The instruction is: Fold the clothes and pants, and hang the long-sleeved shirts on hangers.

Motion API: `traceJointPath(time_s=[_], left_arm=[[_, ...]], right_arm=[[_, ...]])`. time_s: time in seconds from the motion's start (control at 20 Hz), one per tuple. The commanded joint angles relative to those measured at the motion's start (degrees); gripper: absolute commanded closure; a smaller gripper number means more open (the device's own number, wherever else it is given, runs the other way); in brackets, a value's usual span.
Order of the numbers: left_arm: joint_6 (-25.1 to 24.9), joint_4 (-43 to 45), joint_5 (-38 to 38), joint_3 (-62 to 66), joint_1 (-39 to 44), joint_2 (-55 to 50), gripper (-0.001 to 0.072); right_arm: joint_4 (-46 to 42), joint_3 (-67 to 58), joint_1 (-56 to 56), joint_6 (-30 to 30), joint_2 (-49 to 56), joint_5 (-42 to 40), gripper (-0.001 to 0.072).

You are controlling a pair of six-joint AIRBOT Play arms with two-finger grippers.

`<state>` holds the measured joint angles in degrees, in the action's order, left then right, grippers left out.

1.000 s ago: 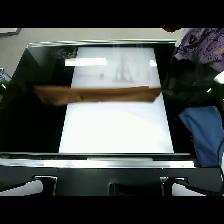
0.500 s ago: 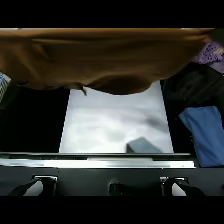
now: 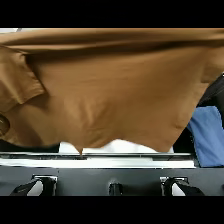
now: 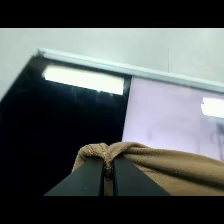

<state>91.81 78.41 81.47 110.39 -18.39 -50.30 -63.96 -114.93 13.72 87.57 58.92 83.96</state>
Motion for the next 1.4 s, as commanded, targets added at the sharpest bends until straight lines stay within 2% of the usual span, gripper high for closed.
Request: traceJointPath(time_s=[0.0,0.1,0.2,0.35,0.45,0.65,0.8,0.9,1.35], left_arm=[[-4.24,-2.14,0.44,-6.03,1.07,-6.8,0.0693],[-6.43,-2.03,-0.13,-9.79,3.39,-14.69,0.0693],[-6.54,-1.36,-3.39,-11.65,5.97,-24.41,0.0693],[-6.51,-1.2,-15.26,-11.47,9.4,-39.6,0.0693],[-5.66,-1.22,-22.49,-9.68,11.19,-48.37,0.0693],[-5.68,0.07,-29.03,-1.55,13.57,-60.5,0.0693],[-5.7,3.3,-31.63,1.03,14.21,-61.92,0.0693],[-5.73,3.32,-29.07,1.03,14.01,-61.86,0.0693],[-6.56,4.79,-3.8,0.61,12.28,-62.82,0.0692]], right_arm=[[-0.79,-0.04,0.0,1.6,9.92,4.2,0.0681],[-3.32,-0.04,-1.86,1.55,18.99,5.07,0.0681],[-9.14,-0.04,-6.4,1.77,28.72,3.13,0.0681],[-18.58,-0.04,-11.76,7.13,41.4,-3.87,0.0681],[-18.82,-0.04,-13.31,8.83,47.28,-9.31,0.0681],[-20.24,-0.04,-15.17,9.38,53.42,-19.26,0.0682],[-21.29,-0.11,-15.39,11.04,53.33,-23.5,0.0682],[-21.11,-0.09,-15.41,11.06,53.4,-21.4,0.0681],[-20.92,-0.02,-15.41,11.54,55.65,-0.79,0.0681]])
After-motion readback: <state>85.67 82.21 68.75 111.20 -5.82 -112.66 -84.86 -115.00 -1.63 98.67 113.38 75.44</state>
